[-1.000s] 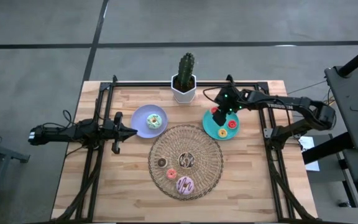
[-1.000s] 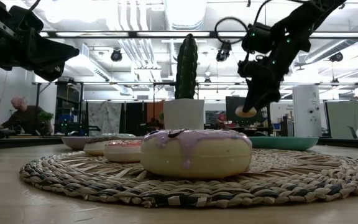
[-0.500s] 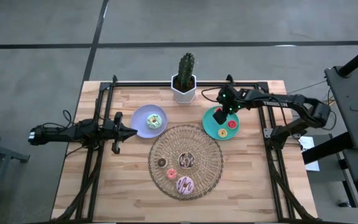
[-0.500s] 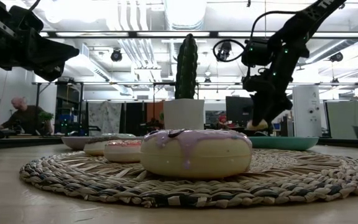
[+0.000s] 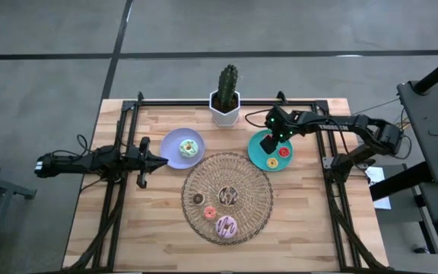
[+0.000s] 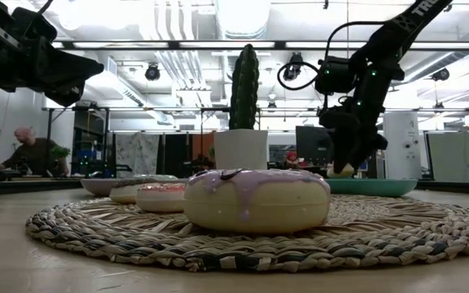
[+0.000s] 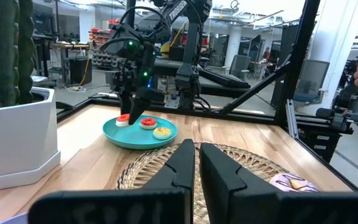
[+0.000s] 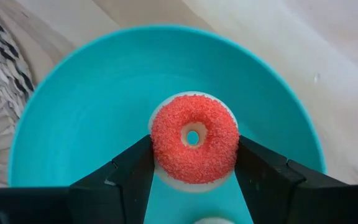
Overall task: Pick & Place donuts
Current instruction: Put the small orange donut on the blue plate
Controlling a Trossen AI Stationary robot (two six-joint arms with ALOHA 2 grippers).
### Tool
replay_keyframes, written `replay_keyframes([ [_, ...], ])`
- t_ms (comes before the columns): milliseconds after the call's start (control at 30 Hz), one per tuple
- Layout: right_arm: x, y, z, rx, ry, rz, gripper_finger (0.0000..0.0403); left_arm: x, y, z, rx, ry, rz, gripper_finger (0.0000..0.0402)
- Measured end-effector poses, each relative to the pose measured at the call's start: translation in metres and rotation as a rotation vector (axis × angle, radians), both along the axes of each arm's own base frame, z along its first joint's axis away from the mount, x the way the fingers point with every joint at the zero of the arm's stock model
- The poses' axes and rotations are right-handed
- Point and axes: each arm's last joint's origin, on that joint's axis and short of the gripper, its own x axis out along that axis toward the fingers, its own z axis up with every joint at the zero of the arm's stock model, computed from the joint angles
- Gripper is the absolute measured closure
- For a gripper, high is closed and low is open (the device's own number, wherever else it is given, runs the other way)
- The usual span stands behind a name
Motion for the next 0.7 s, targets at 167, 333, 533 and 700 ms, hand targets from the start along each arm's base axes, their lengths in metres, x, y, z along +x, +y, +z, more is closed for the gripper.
replay_keyframes([
  [167, -0.005, 0.002, -0.003, 0.003, 0.024, -0.030, 0.0204, 0.000, 0.000, 0.000, 0.000, 0.000, 0.000, 0.0402],
  [333, -0.010, 0.005, -0.006, 0.010, 0.044, -0.032, 0.0204, 0.000, 0.000, 0.000, 0.000, 0.000, 0.000, 0.0402],
  [533, -0.017, 0.007, -0.013, -0.025, 0.094, -0.046, 0.0204, 0.000, 0.000, 0.000, 0.000, 0.000, 0.000, 0.0402],
  [700, -0.017, 0.007, -0.014, -0.041, 0.099, -0.046, 0.0204, 0.000, 0.000, 0.000, 0.000, 0.000, 0.000, 0.0402],
])
